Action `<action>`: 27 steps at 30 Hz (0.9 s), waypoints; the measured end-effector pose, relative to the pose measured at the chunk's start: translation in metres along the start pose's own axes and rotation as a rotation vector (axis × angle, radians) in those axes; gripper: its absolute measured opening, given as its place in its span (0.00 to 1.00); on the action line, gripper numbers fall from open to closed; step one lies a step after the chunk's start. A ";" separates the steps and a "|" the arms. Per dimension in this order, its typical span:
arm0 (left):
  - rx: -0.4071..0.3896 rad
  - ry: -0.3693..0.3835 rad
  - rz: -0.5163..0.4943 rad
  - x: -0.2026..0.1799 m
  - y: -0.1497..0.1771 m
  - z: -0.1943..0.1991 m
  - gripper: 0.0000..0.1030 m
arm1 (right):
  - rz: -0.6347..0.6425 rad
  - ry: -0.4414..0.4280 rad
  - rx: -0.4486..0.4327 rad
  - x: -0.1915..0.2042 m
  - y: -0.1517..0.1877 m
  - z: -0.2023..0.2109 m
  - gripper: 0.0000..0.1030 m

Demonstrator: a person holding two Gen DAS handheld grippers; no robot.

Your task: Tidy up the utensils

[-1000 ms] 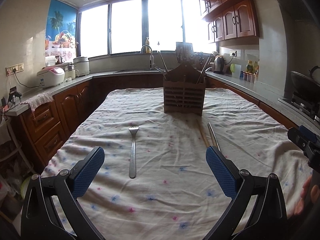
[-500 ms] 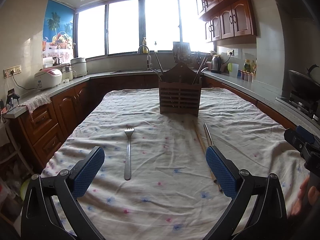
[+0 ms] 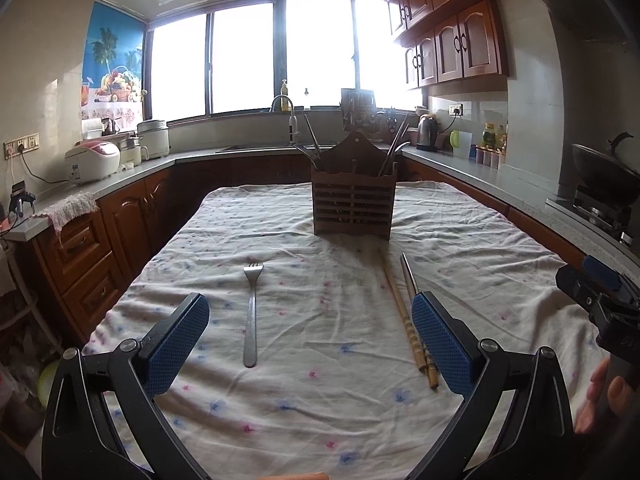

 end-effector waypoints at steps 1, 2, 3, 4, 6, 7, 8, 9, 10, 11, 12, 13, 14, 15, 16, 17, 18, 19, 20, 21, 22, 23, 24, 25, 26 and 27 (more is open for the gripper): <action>-0.002 0.003 0.000 0.000 0.000 0.001 1.00 | 0.001 -0.001 0.000 0.000 0.000 0.000 1.00; -0.004 0.006 -0.001 -0.001 -0.001 0.001 1.00 | 0.001 -0.002 -0.001 0.000 0.000 0.000 1.00; -0.005 0.009 -0.001 -0.001 -0.001 0.002 1.00 | 0.002 -0.004 -0.002 0.001 -0.001 0.001 1.00; -0.007 0.012 -0.002 -0.002 -0.002 0.002 1.00 | 0.002 -0.006 -0.002 0.001 -0.001 0.000 1.00; -0.011 0.017 -0.003 -0.003 -0.003 0.004 1.00 | 0.004 -0.011 -0.004 0.002 -0.002 0.000 1.00; -0.014 0.019 -0.003 -0.004 -0.003 0.005 1.00 | 0.006 -0.012 -0.006 0.002 -0.003 0.000 1.00; -0.016 0.023 -0.004 -0.004 -0.004 0.005 1.00 | 0.007 -0.014 -0.008 0.002 -0.003 0.000 1.00; -0.019 0.026 -0.005 -0.005 -0.004 0.006 1.00 | 0.007 -0.015 -0.009 0.002 -0.003 0.000 1.00; -0.020 0.028 -0.005 -0.005 -0.004 0.006 1.00 | 0.008 -0.015 -0.010 0.003 -0.003 0.000 1.00; -0.020 0.030 -0.006 -0.006 -0.004 0.007 1.00 | 0.008 -0.015 -0.010 0.003 -0.003 0.000 1.00; -0.019 0.032 -0.007 -0.006 -0.004 0.007 1.00 | 0.007 -0.015 -0.010 0.003 -0.004 0.000 1.00; -0.018 0.033 -0.007 -0.006 -0.004 0.007 1.00 | 0.007 -0.016 -0.010 0.003 -0.004 0.000 1.00; -0.018 0.033 -0.007 -0.007 -0.004 0.007 1.00 | 0.006 -0.016 -0.010 0.002 -0.004 0.000 1.00; -0.018 0.034 -0.006 -0.007 -0.004 0.007 1.00 | 0.005 -0.016 -0.009 0.002 -0.004 0.000 1.00; -0.018 0.033 -0.006 -0.006 -0.004 0.007 1.00 | 0.004 -0.016 -0.009 0.002 -0.004 0.000 1.00; -0.019 0.033 -0.005 -0.006 -0.004 0.007 1.00 | 0.003 -0.017 -0.010 0.002 -0.004 0.000 1.00; -0.017 0.033 -0.007 -0.006 -0.004 0.007 1.00 | 0.003 -0.016 -0.011 0.002 -0.004 0.001 1.00; -0.018 0.033 -0.007 -0.006 -0.004 0.007 1.00 | 0.003 -0.015 -0.012 0.002 -0.004 0.001 1.00; -0.018 0.033 -0.007 -0.007 -0.004 0.007 1.00 | 0.003 -0.015 -0.012 0.003 -0.004 0.001 1.00; -0.019 0.034 -0.008 -0.007 -0.004 0.007 1.00 | 0.003 -0.015 -0.012 0.003 -0.004 0.001 1.00; -0.018 0.035 -0.009 -0.007 -0.004 0.006 1.00 | 0.003 -0.015 -0.013 0.003 -0.004 0.002 1.00; -0.017 0.036 -0.009 -0.007 -0.004 0.006 1.00 | 0.002 -0.016 -0.014 0.003 -0.004 0.002 1.00; -0.016 0.035 -0.010 -0.007 -0.004 0.006 1.00 | 0.002 -0.017 -0.013 0.003 -0.004 0.002 1.00; -0.017 0.035 -0.009 -0.007 -0.004 0.006 1.00 | 0.003 -0.017 -0.013 0.003 -0.004 0.002 1.00; -0.016 0.036 -0.008 -0.007 -0.004 0.006 1.00 | 0.003 -0.019 -0.013 0.003 -0.004 0.002 1.00; -0.016 0.036 -0.006 -0.007 -0.004 0.006 1.00 | 0.004 -0.019 -0.013 0.003 -0.004 0.002 1.00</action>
Point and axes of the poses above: each gripper's, at about its wrist camera, not at the fingertips, and z roughly against the way its jaws point, x to its left, y to its underside, the point moved 4 cm from there along -z, roughly the way its jaws point, and after that the axes turned 11 degrees about -y, right-handed, at the moved point
